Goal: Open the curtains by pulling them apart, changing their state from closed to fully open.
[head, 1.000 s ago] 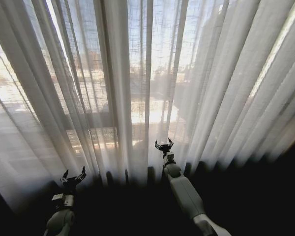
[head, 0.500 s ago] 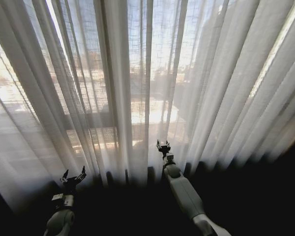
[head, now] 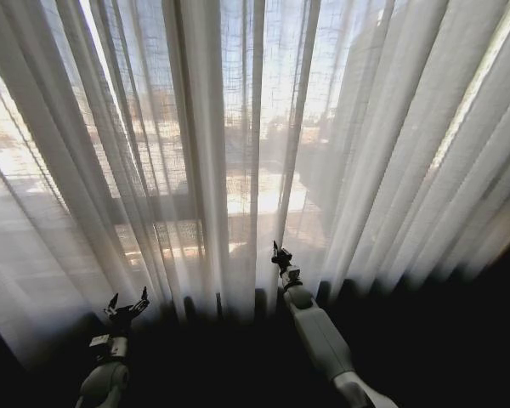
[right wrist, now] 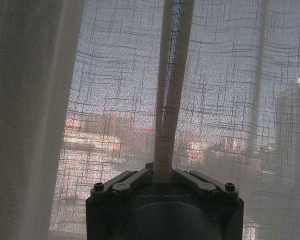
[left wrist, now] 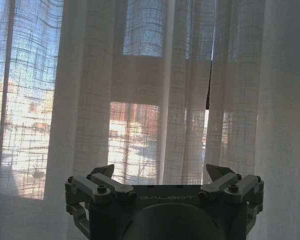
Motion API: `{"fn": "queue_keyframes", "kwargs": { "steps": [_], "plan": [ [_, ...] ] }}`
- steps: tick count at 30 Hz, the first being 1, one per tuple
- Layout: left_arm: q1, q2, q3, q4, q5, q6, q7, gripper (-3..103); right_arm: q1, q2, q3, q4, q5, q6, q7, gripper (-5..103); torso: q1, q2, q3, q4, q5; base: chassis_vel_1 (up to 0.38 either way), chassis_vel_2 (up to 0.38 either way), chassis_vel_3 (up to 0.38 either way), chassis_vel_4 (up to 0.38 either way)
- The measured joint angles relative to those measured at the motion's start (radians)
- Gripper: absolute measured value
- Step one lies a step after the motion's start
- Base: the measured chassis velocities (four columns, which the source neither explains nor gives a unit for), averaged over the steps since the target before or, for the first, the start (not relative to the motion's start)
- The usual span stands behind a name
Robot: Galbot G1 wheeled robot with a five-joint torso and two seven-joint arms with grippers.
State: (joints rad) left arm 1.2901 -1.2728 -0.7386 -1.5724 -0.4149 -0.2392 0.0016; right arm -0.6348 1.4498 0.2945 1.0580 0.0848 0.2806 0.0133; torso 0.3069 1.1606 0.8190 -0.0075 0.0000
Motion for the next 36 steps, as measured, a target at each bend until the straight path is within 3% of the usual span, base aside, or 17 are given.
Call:
{"fn": "queue_keyframes", "kwargs": {
  "steps": [18, 36],
  "plan": [
    [0.0, 0.0, 0.0, 0.0, 0.0, 0.0, 0.0, 100, 0.001, -0.013, 0.009, -0.01, 0.013, -0.001, -0.041, 0, 0.0, 0.0, 0.0, 0.0001, 0.0, -0.057, -0.05, 0.073, 0.049],
    [0.0, 0.0, 0.0, 0.0, 0.0, 0.0, 0.0, 100, -0.027, -0.044, 0.024, 0.024, 0.033, 0.004, -0.063, 0, 0.0, 0.0, 0.0, 0.0, 0.0001, -0.295, -0.3, 0.3, 0.291]
  ]
}}
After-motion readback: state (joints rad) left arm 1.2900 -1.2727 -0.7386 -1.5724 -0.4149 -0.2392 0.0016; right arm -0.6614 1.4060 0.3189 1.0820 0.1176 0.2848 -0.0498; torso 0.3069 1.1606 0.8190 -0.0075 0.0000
